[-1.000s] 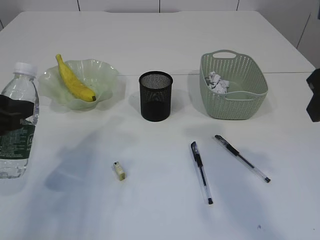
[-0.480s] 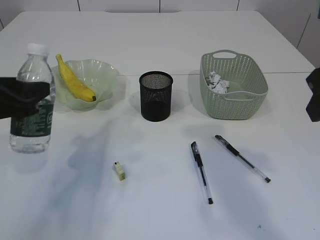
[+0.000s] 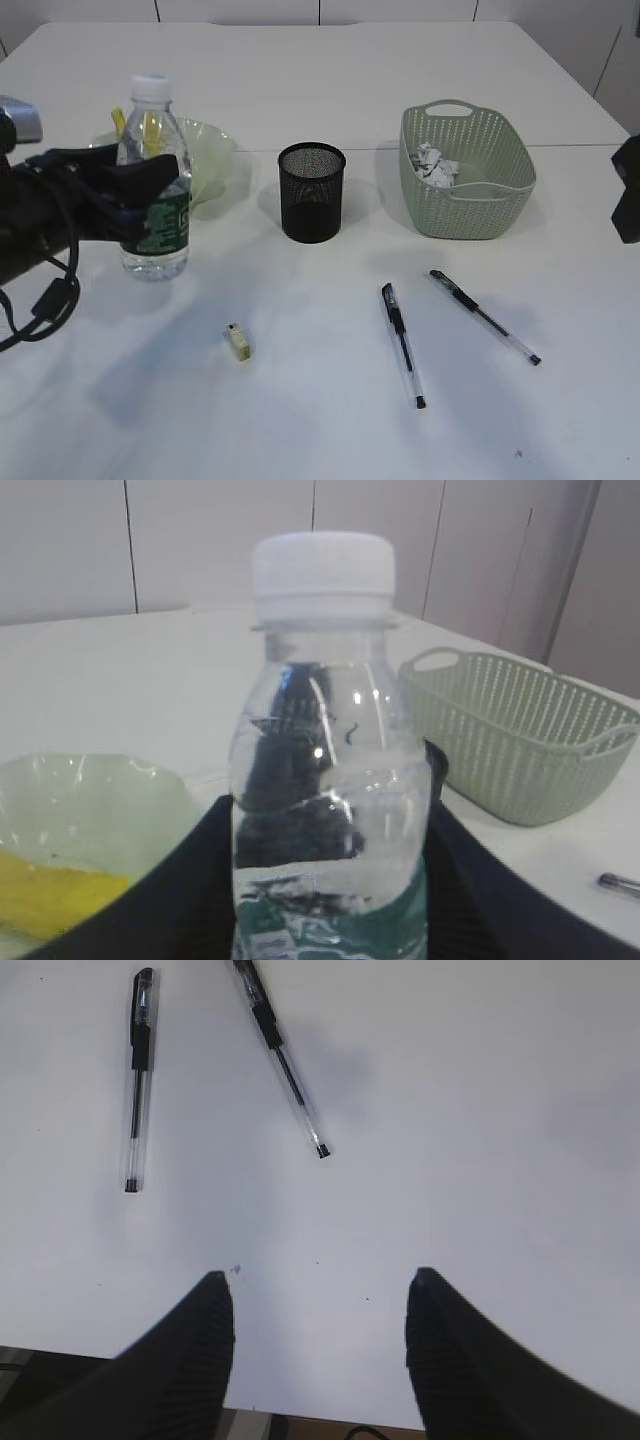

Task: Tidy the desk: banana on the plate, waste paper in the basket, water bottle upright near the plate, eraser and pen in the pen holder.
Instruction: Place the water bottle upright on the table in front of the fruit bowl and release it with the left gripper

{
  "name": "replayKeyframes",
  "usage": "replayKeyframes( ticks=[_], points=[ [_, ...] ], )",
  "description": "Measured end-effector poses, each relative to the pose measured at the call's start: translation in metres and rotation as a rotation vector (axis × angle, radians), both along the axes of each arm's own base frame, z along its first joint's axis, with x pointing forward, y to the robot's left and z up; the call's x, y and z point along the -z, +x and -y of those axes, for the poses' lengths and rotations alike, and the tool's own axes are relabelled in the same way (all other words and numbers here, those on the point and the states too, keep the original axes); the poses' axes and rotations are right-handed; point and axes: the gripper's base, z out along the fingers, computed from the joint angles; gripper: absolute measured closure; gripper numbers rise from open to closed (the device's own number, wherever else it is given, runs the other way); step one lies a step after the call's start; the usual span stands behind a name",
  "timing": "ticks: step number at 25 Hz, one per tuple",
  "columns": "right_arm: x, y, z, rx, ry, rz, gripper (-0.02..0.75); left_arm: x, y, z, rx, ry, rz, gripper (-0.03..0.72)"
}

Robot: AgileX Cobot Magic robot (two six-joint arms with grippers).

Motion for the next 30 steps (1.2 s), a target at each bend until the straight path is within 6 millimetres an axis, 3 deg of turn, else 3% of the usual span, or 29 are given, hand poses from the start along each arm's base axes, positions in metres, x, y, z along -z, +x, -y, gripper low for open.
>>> replayKeyframes(
  ticks=[5, 14, 24, 30],
  points=[
    [0.0, 0.0, 0.0, 0.0, 0.0, 0.0, 0.326, 0.035, 0.006, 0.002, 0.006, 0.028, -0.104, 0.356],
    [0.0, 0.0, 0.0, 0.0, -0.003, 0.001, 0.326, 0.063, 0.017, 0.001, -0.027, 0.057, -0.171, 0.356],
    [0.0, 0.0, 0.0, 0.0, -0.002, 0.003, 0.326, 0.073, 0.042, 0.008, -0.029, 0.03, -0.13, 0.356],
    [0.0, 0.001, 0.0, 0.0, -0.002, 0.007, 0.326, 0.079, 0.045, 0.009, -0.024, 0.01, -0.107, 0.356]
  ],
)
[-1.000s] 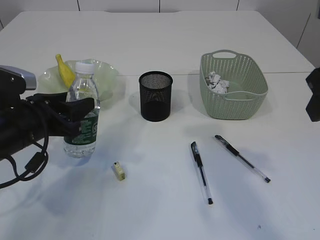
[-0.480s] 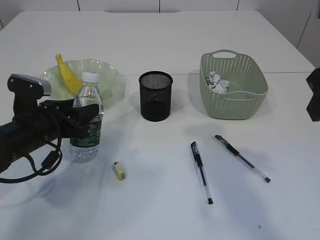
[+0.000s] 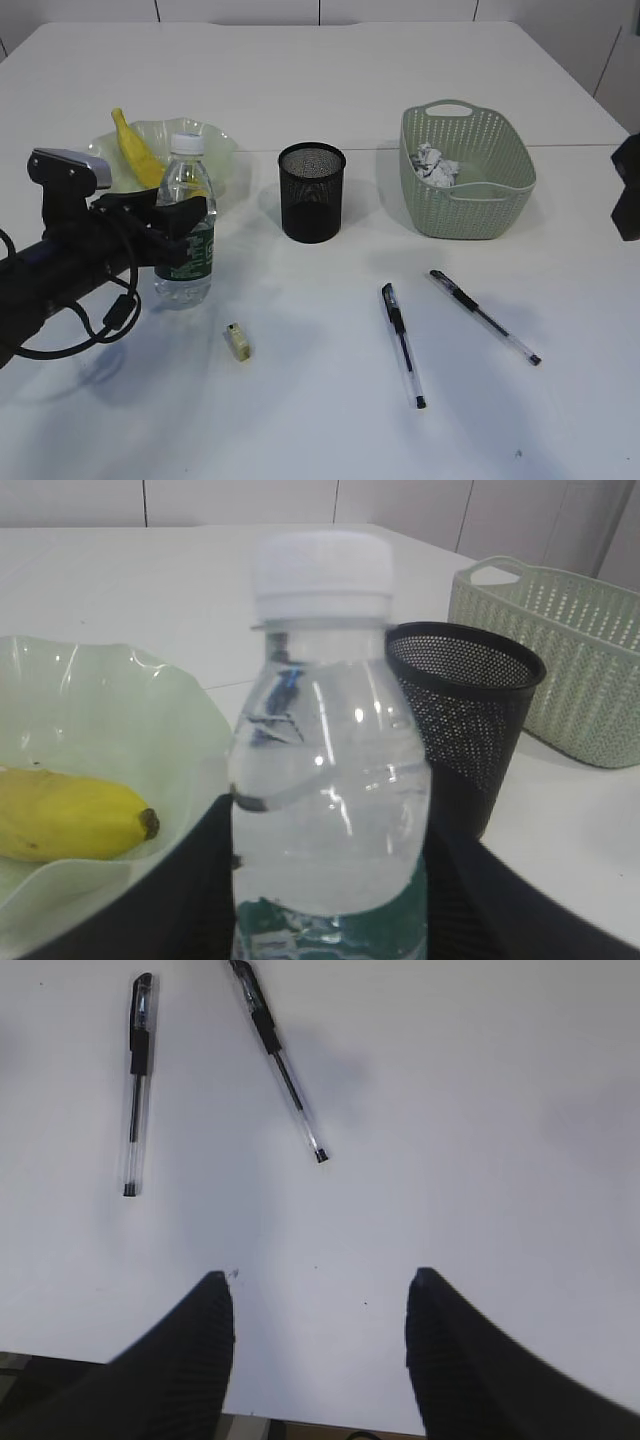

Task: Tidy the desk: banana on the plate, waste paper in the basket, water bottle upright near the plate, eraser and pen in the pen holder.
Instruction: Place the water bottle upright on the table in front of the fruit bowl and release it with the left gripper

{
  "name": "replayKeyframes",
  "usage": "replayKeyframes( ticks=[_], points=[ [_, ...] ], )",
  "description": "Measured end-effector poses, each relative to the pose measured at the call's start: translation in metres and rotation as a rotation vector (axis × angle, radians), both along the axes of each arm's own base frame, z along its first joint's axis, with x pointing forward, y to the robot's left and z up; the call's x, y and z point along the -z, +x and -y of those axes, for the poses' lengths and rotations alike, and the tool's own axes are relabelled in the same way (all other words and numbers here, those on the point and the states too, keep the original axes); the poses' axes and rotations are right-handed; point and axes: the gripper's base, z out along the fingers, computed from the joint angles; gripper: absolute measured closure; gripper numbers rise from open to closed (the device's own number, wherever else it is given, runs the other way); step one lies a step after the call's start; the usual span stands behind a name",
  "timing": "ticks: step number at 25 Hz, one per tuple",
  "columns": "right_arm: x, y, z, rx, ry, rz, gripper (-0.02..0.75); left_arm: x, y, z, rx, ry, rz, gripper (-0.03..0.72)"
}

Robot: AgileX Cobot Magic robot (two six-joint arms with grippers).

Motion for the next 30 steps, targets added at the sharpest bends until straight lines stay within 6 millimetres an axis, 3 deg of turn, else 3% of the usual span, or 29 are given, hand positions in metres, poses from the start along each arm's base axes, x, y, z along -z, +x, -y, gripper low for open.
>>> replayKeyframes(
  ticks=[30],
  points=[
    [0.0, 0.0, 0.0, 0.015, 0.006, 0.002, 0.326, 0.009, -0.029, -0.006, 0.016, 0.036, 0.013, 0.266]
  ],
)
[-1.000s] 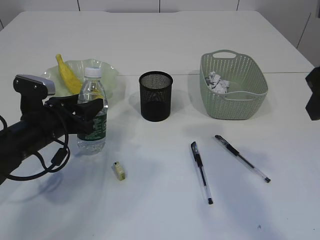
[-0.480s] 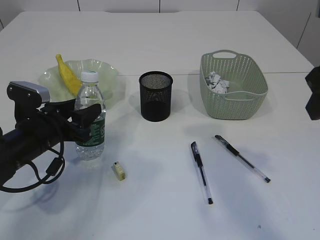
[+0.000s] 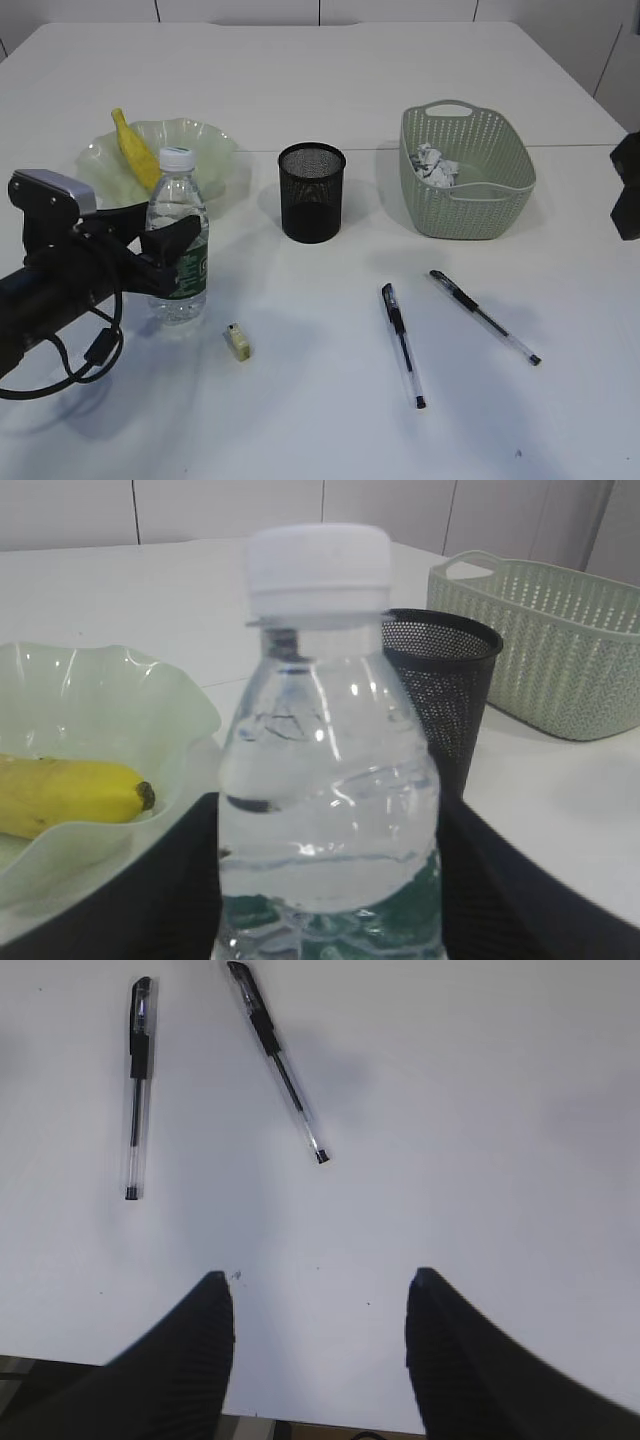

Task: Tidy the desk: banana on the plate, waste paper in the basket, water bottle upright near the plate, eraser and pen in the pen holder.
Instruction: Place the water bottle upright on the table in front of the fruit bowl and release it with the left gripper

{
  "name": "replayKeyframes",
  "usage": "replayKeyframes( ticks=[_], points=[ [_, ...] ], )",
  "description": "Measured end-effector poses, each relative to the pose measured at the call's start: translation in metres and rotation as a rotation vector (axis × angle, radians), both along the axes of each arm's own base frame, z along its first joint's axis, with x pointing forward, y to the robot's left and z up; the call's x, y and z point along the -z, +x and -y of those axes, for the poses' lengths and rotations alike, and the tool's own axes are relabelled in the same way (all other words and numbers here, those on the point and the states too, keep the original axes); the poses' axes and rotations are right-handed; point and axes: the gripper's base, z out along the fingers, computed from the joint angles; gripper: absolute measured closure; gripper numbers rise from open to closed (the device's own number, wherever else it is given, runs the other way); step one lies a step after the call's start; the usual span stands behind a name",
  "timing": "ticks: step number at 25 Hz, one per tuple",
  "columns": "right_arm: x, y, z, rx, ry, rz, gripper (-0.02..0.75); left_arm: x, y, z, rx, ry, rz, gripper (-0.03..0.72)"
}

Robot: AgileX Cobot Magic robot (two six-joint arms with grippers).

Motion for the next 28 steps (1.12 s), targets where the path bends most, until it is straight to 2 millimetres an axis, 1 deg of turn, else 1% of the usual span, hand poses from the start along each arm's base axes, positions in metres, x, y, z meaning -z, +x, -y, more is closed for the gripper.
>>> replayKeyframes(
  ticks=[8, 13, 19, 23, 28],
  points=[
    [0.0, 0.0, 0.0, 0.0, 0.001, 0.002, 0.326, 0.001, -0.008, -0.002, 0.001, 0.014, -0.003, 0.241],
    [0.0, 0.0, 0.0, 0.0, 0.001, 0.004, 0.326, 0.005, -0.01, -0.003, 0.0, 0.031, -0.034, 0.197],
    [0.0, 0.0, 0.0, 0.0, 0.001, 0.004, 0.327, 0.013, -0.017, -0.005, -0.001, 0.087, -0.133, 0.129],
    [0.0, 0.0, 0.0, 0.0, 0.001, 0.004, 0.327, 0.008, -0.02, -0.006, -0.002, 0.092, -0.132, 0.121],
    [0.0, 0.0, 0.0, -0.001, 0.002, 0.006, 0.327, -0.004, -0.02, -0.006, -0.003, 0.084, -0.095, 0.12]
  ],
)
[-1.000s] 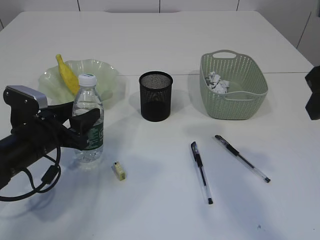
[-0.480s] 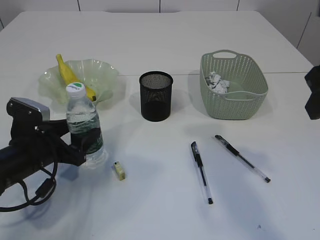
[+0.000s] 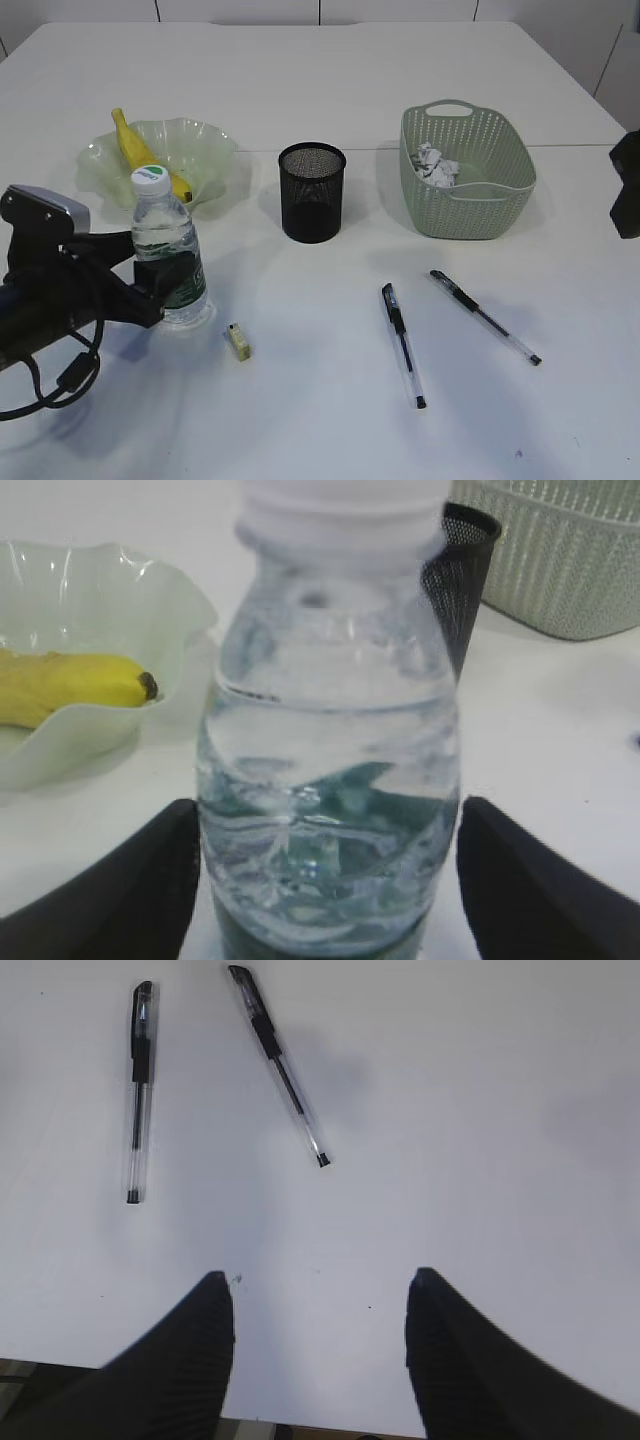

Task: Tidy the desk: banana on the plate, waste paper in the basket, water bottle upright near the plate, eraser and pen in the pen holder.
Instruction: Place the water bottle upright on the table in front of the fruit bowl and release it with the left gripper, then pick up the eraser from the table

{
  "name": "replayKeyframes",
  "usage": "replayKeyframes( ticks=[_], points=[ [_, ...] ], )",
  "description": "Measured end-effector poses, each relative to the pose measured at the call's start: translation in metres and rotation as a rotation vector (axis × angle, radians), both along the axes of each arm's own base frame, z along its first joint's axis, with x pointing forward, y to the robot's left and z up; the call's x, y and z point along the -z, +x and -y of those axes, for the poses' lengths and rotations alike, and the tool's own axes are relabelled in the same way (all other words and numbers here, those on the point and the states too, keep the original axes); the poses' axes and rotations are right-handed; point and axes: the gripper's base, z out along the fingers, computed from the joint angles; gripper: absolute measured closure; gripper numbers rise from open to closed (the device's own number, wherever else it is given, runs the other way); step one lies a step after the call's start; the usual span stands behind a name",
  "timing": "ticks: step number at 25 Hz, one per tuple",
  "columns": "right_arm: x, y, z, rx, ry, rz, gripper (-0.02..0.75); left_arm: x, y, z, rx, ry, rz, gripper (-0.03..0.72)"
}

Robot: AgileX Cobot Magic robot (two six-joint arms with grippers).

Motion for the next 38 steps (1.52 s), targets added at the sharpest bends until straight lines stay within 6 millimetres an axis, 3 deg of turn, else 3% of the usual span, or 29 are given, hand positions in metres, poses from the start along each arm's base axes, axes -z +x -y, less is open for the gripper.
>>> replayKeyframes(
  ticks=[11, 24, 32, 38],
  points=[
    [0.0, 0.0, 0.0, 0.002, 0.001, 0.0, 0.327, -0.031, 0.0, 0.0, 0.0, -0.024, 0.102, 0.111],
    [0.0, 0.0, 0.0, 0.002, 0.002, 0.004, 0.327, -0.098, -0.012, -0.004, -0.007, -0.078, 0.327, 0.11],
    [0.0, 0.0, 0.0, 0.002, 0.002, 0.004, 0.327, -0.133, -0.023, -0.027, -0.181, -0.112, 0.315, 0.11],
    [0.0, 0.0, 0.0, 0.003, 0.002, 0.004, 0.327, -0.145, -0.033, -0.057, -0.321, -0.078, 0.222, 0.11]
  ],
)
